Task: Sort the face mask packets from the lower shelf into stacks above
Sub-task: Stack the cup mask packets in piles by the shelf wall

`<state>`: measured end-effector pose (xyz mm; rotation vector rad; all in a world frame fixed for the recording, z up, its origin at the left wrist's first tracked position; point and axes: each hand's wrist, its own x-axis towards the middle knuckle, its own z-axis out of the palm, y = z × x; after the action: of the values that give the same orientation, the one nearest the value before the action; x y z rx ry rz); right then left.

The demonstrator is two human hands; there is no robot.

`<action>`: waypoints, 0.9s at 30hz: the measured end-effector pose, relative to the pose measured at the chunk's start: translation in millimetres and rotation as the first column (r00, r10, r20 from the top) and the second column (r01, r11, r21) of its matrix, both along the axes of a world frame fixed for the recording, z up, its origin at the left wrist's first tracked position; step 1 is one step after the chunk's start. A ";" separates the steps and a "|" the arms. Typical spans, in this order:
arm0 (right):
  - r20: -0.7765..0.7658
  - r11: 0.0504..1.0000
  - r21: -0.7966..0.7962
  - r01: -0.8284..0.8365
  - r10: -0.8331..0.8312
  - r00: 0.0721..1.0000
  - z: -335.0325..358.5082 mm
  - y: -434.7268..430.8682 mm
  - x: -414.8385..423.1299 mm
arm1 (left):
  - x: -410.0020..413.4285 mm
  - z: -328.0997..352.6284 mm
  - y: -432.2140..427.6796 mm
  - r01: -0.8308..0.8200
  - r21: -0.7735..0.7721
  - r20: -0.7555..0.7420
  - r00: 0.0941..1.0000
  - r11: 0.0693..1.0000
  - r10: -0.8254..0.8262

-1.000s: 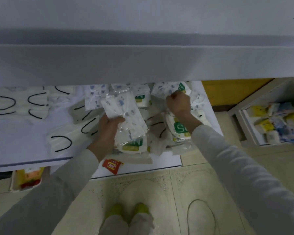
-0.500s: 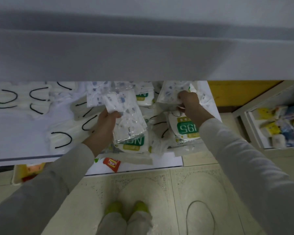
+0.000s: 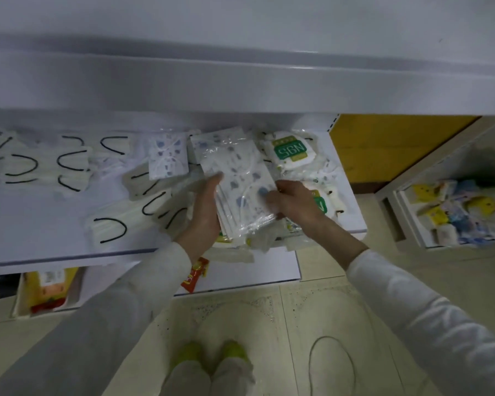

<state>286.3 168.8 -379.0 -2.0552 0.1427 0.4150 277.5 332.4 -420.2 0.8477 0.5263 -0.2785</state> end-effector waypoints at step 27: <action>0.506 0.933 0.291 -0.210 0.036 0.862 227.6 103.6 -115.5 | -126.1 254.3 207.7 0.034 0.626 0.514 0.734 0.779 -0.445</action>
<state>170.8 272.3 -151.4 -1.7669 -0.3556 -0.0256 151.3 540.0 -165.9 1.5520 -0.1944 -0.0487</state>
